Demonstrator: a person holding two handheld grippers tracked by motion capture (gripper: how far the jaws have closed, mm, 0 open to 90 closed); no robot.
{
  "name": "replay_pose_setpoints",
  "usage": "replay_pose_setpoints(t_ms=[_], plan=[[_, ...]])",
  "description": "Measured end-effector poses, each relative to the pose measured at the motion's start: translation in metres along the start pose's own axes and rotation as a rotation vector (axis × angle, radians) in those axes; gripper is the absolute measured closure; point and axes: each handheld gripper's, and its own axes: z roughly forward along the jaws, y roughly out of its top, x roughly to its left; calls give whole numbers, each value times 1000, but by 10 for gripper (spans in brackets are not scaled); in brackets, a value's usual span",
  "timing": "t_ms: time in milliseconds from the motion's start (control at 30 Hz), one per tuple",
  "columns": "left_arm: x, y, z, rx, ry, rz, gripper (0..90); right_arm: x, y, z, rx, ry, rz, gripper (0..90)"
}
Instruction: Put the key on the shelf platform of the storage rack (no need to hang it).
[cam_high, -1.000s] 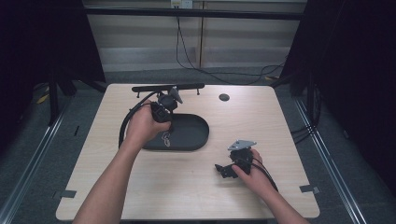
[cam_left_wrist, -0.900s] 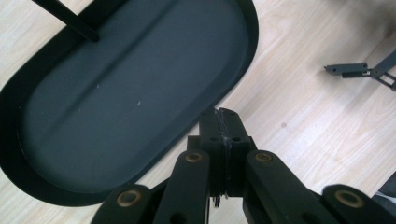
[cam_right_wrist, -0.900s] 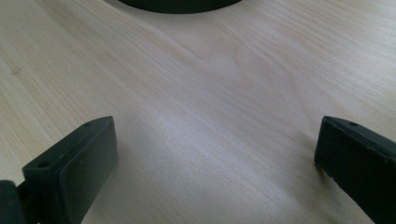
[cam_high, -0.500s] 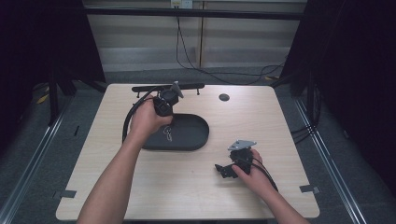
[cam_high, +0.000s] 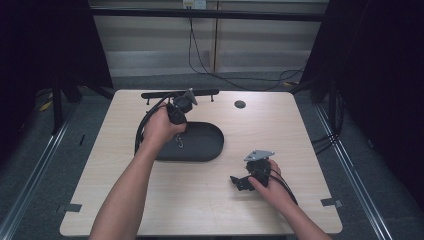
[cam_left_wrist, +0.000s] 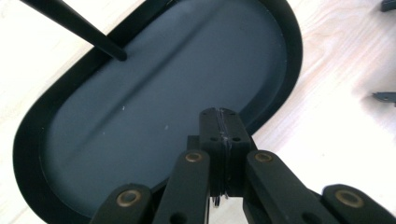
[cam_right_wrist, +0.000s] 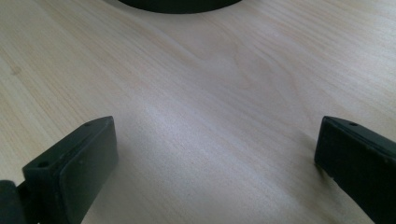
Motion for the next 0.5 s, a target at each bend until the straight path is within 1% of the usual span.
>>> replay_pose_setpoints(t_ms=[67,167,233,333,367,433,467,500], plan=[[1,1,1,-3,5,5,898,0,0,0,0,0,0,0],[1,2,3,-6,1,1,898,0,0,0,0,0,0,0],[1,3,6,-4,8,4,898,0,0,0,0,0,0,0],[1,4,8,-17,21,3,897,0,0,0,0,0,0,0],[1,4,9,-21,27,13,897,0,0,0,0,0,-1,0],[1,4,10,-24,19,12,897,0,0,0,0,0,0,0],[1,4,11,-23,15,19,897,0,0,0,0,0,-1,0],[0,4,12,-26,19,17,897,0,0,0,0,0,0,0]])
